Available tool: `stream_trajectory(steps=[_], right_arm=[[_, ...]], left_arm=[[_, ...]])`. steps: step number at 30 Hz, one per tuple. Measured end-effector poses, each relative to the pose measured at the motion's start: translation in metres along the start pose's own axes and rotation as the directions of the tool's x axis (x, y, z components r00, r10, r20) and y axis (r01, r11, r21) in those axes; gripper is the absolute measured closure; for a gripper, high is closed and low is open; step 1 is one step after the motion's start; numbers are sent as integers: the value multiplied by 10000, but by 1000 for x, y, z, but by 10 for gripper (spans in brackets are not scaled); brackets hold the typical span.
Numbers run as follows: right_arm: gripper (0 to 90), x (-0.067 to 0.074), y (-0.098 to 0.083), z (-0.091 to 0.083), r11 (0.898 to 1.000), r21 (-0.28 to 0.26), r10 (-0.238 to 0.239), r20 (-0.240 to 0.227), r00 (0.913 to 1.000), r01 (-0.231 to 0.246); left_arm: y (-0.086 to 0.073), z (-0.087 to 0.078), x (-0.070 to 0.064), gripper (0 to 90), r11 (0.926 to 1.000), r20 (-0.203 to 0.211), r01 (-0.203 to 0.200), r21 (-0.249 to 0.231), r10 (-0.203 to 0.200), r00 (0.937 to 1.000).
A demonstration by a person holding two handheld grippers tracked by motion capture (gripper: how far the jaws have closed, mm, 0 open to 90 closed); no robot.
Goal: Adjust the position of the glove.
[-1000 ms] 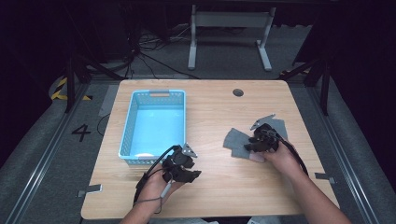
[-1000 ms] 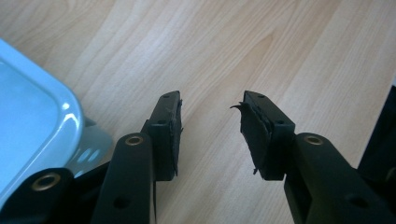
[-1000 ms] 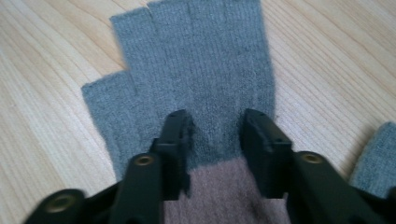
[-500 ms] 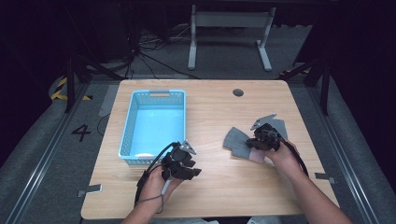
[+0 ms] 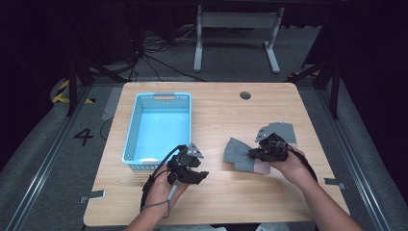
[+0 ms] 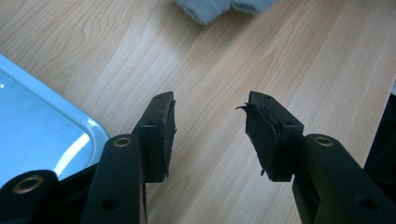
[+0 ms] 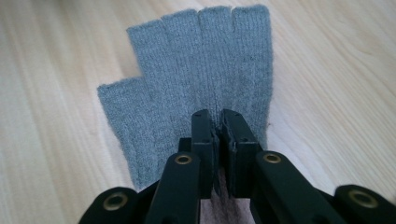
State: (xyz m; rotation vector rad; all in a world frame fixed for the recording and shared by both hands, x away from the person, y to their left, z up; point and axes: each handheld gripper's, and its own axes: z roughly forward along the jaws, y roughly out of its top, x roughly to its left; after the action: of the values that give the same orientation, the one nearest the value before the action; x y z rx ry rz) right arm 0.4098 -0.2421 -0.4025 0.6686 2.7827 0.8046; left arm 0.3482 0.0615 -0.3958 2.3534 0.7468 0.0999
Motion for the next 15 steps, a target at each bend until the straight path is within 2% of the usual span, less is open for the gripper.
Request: stream_trajectory(steps=[5, 15], right_arm=[[840, 11, 4, 5, 9985, 65, -550, -401, 9977, 553], [837, 27, 6, 21, 9916, 320, -1216, -924, 9883, 1250]], left_arm=[[1, 0, -1, 542, 9999, 18, -113, -120, 113, 9999], [2, 4, -3, 598, 9995, 78, -231, 199, 229, 9997]])
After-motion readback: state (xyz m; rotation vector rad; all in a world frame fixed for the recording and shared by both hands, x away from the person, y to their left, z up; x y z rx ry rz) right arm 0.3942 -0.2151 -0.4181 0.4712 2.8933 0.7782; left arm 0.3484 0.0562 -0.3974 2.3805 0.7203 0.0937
